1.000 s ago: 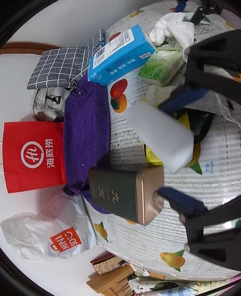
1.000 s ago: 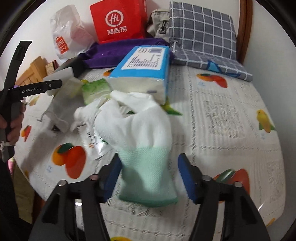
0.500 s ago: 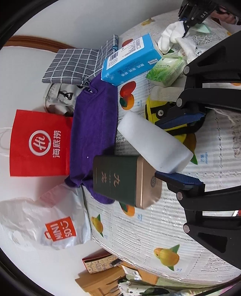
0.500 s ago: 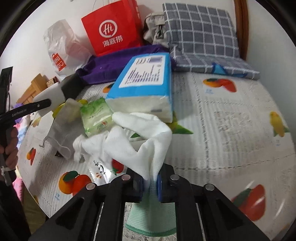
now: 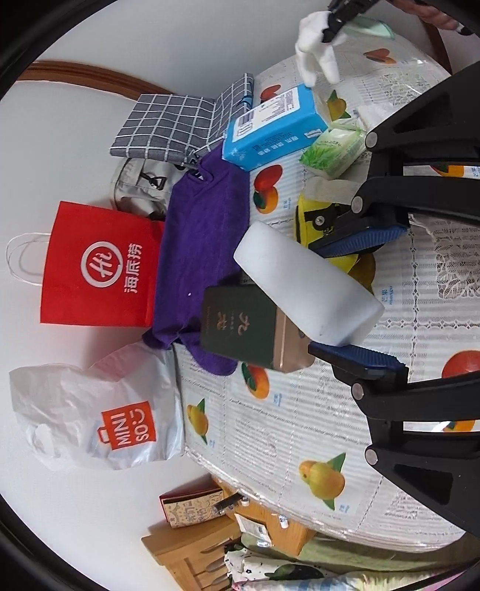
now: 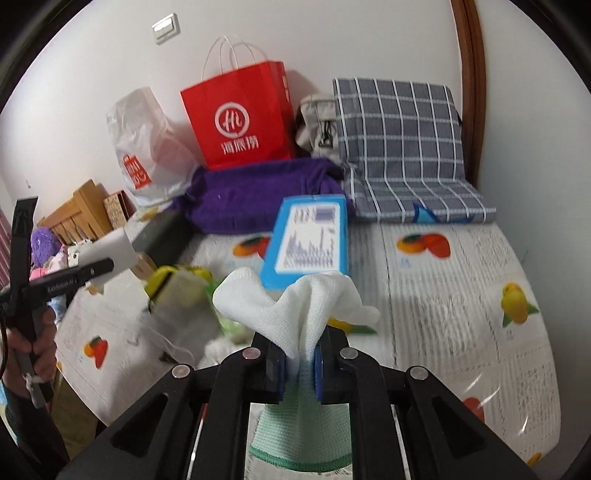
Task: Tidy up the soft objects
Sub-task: 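Carry the sponge block and glove with both tools toward the purple towel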
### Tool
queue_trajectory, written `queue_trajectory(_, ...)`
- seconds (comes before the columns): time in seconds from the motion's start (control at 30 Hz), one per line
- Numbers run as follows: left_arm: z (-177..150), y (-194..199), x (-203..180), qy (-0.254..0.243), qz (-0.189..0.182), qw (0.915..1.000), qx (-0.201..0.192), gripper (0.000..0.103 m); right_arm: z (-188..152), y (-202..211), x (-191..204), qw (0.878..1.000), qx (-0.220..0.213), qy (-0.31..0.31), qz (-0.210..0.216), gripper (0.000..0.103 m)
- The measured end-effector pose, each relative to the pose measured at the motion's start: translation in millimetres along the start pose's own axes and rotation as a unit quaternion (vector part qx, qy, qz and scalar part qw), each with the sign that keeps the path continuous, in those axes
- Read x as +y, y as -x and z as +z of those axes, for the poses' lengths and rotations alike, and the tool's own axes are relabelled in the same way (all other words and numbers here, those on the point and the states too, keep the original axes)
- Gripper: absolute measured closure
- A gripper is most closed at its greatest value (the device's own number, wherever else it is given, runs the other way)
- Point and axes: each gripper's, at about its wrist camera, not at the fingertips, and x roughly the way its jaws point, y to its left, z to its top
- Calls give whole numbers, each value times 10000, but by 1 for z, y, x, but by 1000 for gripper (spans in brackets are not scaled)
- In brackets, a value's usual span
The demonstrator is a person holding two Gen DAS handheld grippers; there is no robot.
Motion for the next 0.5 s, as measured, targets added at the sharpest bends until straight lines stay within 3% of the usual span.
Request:
queue_trajectory(0.33, 34, 2, 8, 151, 73, 9998, -62, 59, 55, -11, 30, 9997, -154, 115, 128, 92)
queue_trajectory(0.5, 54, -7, 5, 115, 146, 9998, -81, 59, 89, -34, 38, 9999, -5, 92, 67, 92)
